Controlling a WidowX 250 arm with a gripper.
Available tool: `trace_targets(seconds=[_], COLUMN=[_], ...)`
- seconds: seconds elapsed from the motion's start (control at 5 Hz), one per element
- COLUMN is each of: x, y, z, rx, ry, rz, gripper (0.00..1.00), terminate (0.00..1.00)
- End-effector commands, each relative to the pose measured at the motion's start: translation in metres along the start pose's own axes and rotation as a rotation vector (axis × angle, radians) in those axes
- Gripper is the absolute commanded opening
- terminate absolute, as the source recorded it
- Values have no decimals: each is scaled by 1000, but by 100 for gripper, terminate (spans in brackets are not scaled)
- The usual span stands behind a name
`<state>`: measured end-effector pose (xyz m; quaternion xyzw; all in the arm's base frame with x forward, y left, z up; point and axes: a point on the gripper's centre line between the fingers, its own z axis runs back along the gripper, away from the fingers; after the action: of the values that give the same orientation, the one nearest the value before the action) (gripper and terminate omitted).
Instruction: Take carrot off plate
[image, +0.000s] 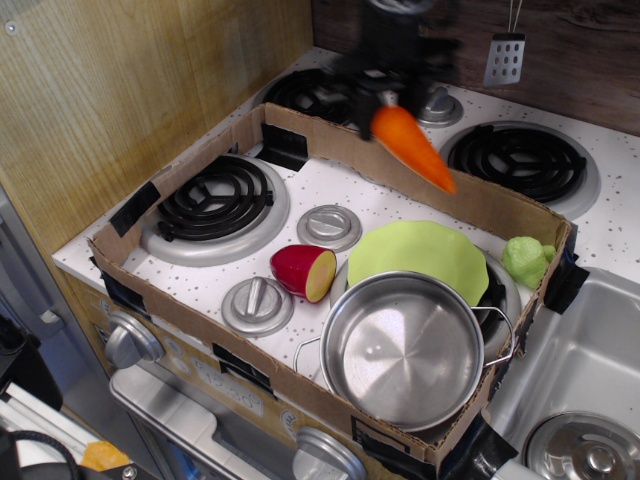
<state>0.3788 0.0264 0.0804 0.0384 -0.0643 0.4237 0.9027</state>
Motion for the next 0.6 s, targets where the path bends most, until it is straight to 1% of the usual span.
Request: trace_targets(seconds=[0.0, 0.2, 0.4], x=[19, 15, 17], y=[28, 37, 51], z=[15, 14, 8], rx=[95, 126, 107], ry=[-103, -127, -184], rz=[351, 518, 527], gripper=[0, 0, 0], terminate=[0, 0, 0])
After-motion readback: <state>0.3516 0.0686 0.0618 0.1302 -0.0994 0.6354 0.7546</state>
